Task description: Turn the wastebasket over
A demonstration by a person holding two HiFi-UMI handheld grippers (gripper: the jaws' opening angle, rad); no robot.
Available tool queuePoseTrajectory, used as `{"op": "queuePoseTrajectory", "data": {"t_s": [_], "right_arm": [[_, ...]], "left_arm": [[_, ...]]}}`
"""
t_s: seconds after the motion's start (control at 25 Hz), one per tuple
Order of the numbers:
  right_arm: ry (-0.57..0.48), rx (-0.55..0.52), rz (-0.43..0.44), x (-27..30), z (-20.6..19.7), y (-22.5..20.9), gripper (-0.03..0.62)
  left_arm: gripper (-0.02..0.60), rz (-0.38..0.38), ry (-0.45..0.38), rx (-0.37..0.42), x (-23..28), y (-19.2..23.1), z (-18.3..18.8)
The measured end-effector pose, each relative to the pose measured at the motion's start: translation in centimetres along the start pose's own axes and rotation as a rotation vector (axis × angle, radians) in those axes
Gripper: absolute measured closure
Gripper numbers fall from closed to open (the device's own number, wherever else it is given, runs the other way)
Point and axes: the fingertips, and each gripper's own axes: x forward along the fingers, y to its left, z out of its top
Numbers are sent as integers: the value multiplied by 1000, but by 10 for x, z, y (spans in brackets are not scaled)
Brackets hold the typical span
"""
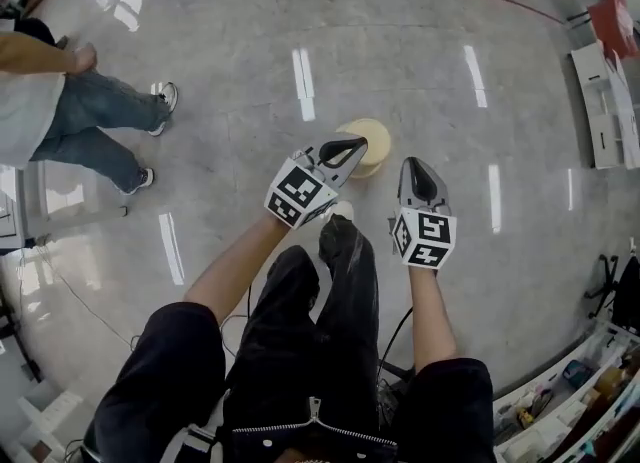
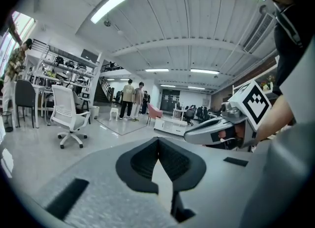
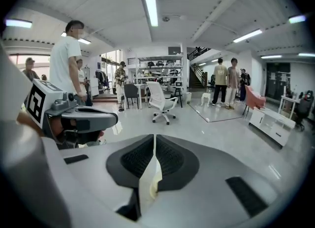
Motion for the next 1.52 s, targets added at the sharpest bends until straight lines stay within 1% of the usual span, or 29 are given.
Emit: {"op": "queuePoseTrajectory", "data": {"t_s": [0.08,0.2,0.28,0.4,0.52,0.6,0.68,0.92,1.16,1.28,1.52], "right_arm": [[2,44,-5,-54,30,18,571],[-4,99,-10,-122,64,43,571],[-15,115,-20,-159,76,63,571],[-42,114,-24,-199,90,96,571],[-87,101,-41,-228,110,115,571],[-109,94,-53,-246,116,123,571],[-117,91,-51,-266,113,131,571],[-132,84,-45,-320,93,144,572],[-125,59,-40,-374,73,163,583],[-134,63,-39,-400,61,170,585],[-141,71,-32,-437,46,182,585]], "left_arm": [[575,7,16,-13,-29,-32,43],[575,20,16,2,-70,-74,101],[575,41,16,0,-101,-97,124],[575,81,-17,-50,-145,-118,152],[575,107,-41,-67,-172,-132,171],[575,113,-45,-67,-185,-145,176],[575,121,-46,-72,-198,-163,174],[575,125,-43,-69,-224,-217,165],[575,139,-33,-78,-254,-270,153],[575,138,-28,-69,-266,-296,147],[575,144,-31,-59,-286,-332,145]]}}
